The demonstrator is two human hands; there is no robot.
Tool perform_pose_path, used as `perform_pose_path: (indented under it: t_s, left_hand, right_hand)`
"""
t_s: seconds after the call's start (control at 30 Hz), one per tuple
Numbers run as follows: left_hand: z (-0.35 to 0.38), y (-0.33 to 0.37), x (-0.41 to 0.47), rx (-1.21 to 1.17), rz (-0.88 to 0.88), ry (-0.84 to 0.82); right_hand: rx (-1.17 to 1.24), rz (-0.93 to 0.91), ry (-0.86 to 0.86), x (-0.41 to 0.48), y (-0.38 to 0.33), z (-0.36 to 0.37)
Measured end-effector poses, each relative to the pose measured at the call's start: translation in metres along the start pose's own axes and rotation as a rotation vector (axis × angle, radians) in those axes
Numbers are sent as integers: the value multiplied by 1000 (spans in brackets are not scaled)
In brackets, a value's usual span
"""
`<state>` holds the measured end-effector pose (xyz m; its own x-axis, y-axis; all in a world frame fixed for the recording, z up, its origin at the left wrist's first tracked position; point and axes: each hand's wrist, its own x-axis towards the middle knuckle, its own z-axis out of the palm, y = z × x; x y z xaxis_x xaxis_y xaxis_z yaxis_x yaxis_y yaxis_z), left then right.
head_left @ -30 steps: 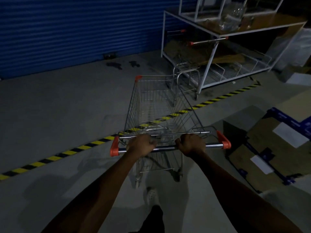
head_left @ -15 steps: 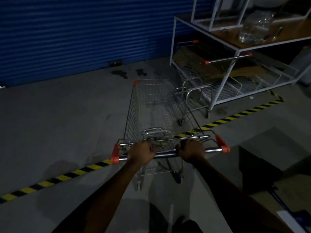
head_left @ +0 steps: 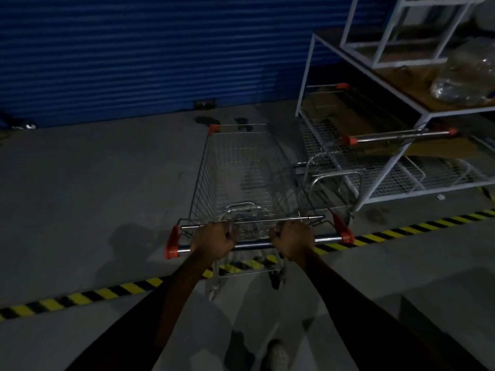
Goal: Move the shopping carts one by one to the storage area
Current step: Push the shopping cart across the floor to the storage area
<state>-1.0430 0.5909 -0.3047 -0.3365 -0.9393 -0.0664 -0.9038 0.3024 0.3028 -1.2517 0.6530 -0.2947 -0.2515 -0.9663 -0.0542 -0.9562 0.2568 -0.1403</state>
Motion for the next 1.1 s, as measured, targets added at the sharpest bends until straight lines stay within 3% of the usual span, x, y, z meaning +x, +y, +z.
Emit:
perform_pose_path:
  t_s: [0.13, 0.47, 1.1]
  left_hand:
    - [7, 26, 53, -14, -60, 33]
    - [19, 53, 180, 57, -21, 101]
    - [9, 57, 331, 104, -65, 185]
  right_hand:
    - [12, -2, -45, 62, 29, -6]
    - [-27, -32, -30, 202, 72, -9]
    - [14, -39, 24, 343, 80, -22]
